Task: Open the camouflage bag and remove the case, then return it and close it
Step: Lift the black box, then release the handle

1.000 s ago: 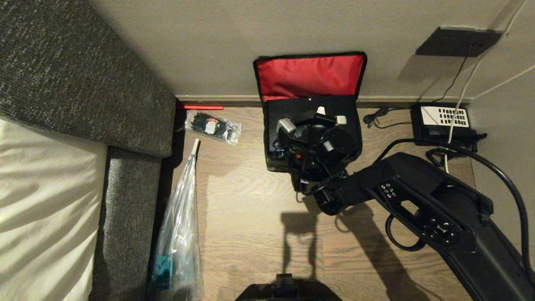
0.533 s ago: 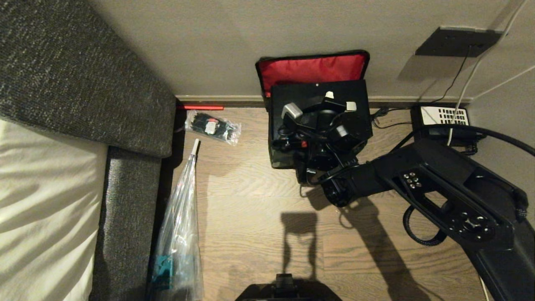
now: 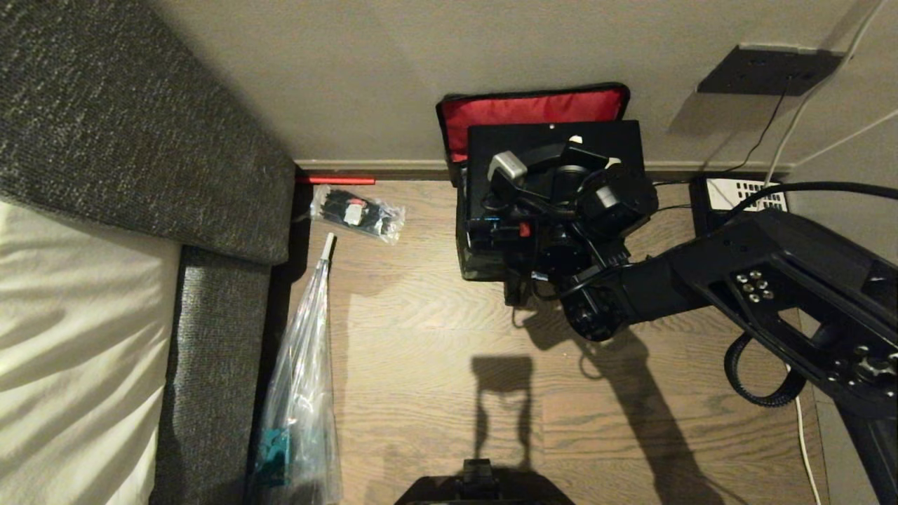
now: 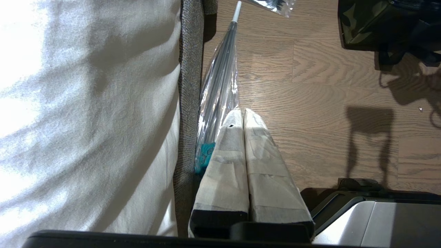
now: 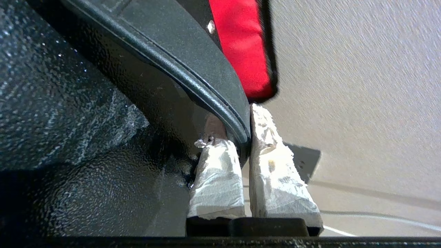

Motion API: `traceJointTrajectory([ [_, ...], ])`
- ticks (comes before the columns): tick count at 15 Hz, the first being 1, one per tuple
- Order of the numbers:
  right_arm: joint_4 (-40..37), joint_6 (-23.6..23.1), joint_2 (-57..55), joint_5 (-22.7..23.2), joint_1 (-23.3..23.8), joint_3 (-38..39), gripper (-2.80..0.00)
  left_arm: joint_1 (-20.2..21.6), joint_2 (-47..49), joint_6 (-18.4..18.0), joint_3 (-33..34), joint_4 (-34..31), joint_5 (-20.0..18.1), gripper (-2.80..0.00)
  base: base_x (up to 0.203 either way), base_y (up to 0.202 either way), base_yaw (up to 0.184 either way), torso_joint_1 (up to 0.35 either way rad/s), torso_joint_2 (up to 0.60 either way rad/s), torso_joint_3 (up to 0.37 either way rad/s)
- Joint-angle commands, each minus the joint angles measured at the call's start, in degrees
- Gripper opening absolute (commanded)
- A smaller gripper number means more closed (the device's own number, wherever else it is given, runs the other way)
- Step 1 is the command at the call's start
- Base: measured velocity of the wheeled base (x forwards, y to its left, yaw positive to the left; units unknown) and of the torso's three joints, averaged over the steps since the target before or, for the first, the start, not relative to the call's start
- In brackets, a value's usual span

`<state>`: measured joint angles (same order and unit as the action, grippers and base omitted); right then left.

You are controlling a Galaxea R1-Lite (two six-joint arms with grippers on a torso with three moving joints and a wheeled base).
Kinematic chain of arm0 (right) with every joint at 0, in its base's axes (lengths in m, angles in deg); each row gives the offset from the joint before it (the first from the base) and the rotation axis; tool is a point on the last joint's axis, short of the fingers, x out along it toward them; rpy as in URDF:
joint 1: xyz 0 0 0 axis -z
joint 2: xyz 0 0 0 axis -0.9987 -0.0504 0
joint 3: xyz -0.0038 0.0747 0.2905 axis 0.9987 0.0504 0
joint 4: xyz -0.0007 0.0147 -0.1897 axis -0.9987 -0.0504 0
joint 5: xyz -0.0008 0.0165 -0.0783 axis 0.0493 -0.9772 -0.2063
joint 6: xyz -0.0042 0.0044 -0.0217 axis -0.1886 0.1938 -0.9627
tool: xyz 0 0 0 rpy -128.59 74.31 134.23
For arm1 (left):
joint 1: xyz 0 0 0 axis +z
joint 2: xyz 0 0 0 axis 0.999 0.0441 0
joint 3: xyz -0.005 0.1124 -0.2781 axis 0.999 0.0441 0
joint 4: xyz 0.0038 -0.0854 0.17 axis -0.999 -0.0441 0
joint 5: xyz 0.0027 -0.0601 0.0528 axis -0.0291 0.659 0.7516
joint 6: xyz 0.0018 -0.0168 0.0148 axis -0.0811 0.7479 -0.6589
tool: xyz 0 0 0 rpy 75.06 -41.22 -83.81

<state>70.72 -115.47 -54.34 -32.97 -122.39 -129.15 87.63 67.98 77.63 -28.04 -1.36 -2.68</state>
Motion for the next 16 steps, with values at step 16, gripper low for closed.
traceJointTrajectory([
  [16, 1.0, 2.0, 21.2, -1.4, 8.8, 24.5, -2.8, 0.0, 0.0, 0.0, 0.0, 0.0, 0.0, -2.8, 0.0, 0.0, 0.0, 0.0, 0.0, 0.0],
])
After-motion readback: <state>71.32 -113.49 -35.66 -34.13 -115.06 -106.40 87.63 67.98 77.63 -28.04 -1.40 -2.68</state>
